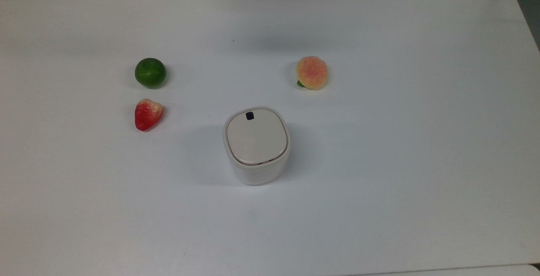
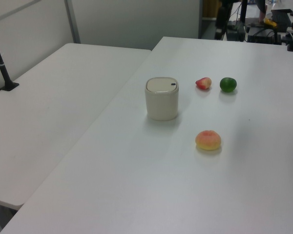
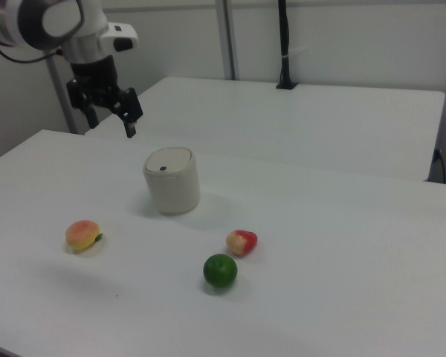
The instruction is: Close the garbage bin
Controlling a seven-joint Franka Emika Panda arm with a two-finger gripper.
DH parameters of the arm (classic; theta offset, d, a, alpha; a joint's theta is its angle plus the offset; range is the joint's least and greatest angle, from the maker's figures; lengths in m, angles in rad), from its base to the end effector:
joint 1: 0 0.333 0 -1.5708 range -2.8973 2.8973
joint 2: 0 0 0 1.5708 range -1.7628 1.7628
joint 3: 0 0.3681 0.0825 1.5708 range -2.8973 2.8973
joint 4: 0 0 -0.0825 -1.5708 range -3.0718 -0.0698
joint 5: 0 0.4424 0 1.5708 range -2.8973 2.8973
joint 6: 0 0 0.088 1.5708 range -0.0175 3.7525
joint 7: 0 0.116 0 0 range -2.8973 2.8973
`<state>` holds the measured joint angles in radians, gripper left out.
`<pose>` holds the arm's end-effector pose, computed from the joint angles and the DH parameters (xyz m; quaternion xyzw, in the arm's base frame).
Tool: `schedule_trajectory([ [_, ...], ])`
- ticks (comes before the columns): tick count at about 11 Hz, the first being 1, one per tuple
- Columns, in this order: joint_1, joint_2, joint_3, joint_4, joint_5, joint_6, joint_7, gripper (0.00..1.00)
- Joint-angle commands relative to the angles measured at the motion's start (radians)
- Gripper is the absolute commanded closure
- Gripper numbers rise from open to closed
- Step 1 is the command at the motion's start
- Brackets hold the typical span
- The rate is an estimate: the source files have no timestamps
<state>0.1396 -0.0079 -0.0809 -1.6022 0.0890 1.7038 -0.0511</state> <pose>0.6224 0.0456 0.6685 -0.9962 -0.0512 -0.0545 0.0449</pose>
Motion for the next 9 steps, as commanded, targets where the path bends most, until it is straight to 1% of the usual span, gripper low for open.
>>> schedule_trajectory([
  [1, -0.014, -0.102, -0.006, -0.033, 0.011, -0.145, 0.01, 0.0],
  [2, -0.012, -0.107, -0.008, -0.028, 0.011, -0.188, 0.007, 0.0],
  [3, -0.014, -0.106, -0.008, -0.03, 0.011, -0.199, 0.007, 0.0],
  [5, -0.015, -0.092, 0.0, -0.033, -0.001, -0.155, 0.008, 0.0],
  [6, -0.023, -0.084, 0.004, -0.038, -0.002, -0.098, 0.011, 0.0],
  [7, -0.044, -0.077, 0.021, -0.038, -0.002, -0.073, 0.022, 0.0],
  [8, -0.084, -0.066, 0.064, -0.038, -0.002, -0.052, 0.022, 0.0],
  [9, -0.1, -0.06, 0.087, -0.039, -0.003, -0.035, 0.022, 0.0],
])
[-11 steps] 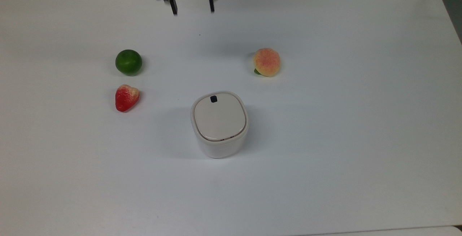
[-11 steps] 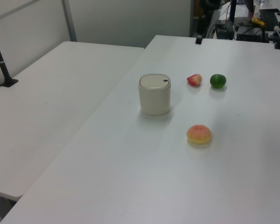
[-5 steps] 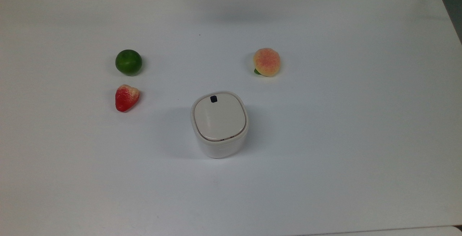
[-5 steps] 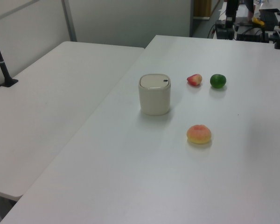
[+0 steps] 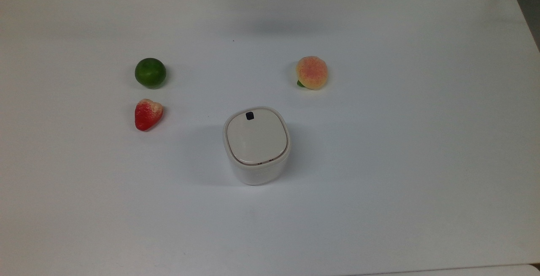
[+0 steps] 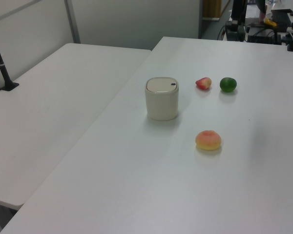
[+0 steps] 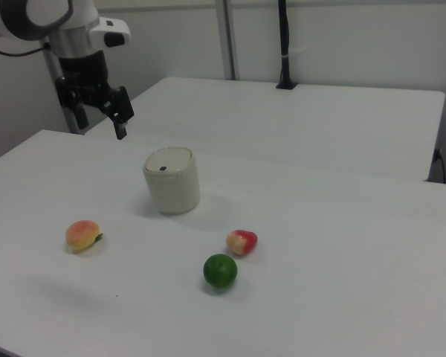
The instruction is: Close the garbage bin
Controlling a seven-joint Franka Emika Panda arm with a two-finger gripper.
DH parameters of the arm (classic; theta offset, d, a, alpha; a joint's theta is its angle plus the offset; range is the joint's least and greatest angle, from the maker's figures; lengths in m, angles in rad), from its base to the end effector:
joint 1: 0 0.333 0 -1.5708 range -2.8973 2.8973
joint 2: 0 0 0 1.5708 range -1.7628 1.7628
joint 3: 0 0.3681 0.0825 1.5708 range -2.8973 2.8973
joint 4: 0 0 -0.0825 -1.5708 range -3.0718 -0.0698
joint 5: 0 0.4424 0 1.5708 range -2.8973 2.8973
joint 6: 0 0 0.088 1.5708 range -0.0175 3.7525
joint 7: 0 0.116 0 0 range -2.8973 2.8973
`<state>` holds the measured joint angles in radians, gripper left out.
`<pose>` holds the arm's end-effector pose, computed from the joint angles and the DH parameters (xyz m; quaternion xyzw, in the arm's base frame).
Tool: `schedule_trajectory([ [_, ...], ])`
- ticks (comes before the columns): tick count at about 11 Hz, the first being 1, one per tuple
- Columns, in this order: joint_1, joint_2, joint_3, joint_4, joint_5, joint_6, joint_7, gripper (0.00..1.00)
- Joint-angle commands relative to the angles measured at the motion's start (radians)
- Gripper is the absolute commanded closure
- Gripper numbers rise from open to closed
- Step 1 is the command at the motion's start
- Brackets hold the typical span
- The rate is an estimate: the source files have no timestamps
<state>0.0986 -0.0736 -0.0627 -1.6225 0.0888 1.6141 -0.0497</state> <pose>0.5904 0.0296 0.6887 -0.9975 -0.0422 -0.0328 0.0465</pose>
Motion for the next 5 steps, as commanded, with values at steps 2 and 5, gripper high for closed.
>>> schedule_trajectory([
  [2, -0.048, 0.006, 0.069, -0.031, -0.004, 0.059, 0.004, 0.0],
  [5, -0.037, 0.006, 0.061, -0.031, -0.006, 0.06, 0.001, 0.0],
])
